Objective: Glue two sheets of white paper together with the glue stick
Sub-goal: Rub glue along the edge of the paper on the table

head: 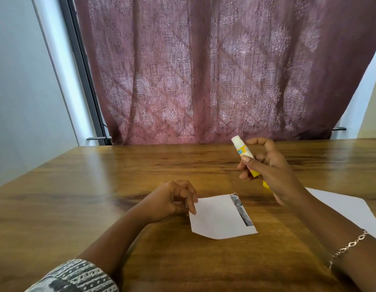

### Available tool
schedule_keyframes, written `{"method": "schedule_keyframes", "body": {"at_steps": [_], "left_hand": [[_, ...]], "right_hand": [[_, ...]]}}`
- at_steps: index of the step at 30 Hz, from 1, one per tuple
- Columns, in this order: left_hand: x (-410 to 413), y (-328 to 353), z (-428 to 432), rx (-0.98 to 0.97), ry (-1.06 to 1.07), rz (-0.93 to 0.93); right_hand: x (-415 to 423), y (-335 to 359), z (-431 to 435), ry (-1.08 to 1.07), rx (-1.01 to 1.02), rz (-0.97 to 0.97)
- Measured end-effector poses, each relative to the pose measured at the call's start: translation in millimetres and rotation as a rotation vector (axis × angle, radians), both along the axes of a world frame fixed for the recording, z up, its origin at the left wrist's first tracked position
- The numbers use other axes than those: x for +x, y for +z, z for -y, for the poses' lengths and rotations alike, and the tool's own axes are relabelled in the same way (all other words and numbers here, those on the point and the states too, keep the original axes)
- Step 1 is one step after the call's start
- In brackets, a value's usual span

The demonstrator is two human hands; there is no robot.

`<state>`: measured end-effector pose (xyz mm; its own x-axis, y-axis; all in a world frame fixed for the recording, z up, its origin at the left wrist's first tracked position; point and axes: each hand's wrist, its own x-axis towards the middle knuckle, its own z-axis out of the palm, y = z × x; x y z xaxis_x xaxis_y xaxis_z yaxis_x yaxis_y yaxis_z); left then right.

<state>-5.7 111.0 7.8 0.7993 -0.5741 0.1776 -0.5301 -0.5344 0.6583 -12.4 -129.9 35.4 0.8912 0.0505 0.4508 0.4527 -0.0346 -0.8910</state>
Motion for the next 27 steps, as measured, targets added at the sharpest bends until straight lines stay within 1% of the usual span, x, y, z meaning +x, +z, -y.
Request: {"method": "schedule_keyframes", "body": {"at_steps": [4, 8, 10, 13, 16, 18, 21, 27], "left_hand": [[-2.7, 1.9, 0.8, 0.169, 0.003, 0.068], [-11.0, 6.1, 10.5, 0.271, 0.062, 0.229], [-22.4, 8.4, 23.6, 0.301, 0.04, 0.263], [-36.4, 4.7, 46.3, 0.416, -0.016, 0.269], [-37.8, -1.1, 56.2, 0.54, 0.013, 0.319], [-38.4, -1.7, 57.6, 0.56, 0.014, 0.336], [-40.5, -0.9, 58.7, 0.569, -0.011, 0.352], [-38.8, 0.7, 59.2, 0.563, -0.029, 0.37]], "right_hand": [[-0.1, -3.3, 1.0, 0.029, 0.068, -0.065], [4.3, -7.7, 1.9, 0.025, 0.179, -0.144], [9.7, -9.5, -0.1, 0.007, 0.193, -0.171], [19.9, -10.6, -8.1, -0.001, 0.107, -0.143], [30.2, -9.8, -22.0, 0.105, 0.027, -0.116], [36.9, -9.2, -30.5, 0.194, -0.015, -0.136], [47.7, -10.5, -42.3, 0.277, -0.154, -0.147], [65.0, -21.6, -55.6, 0.231, -0.43, -0.167]]}}
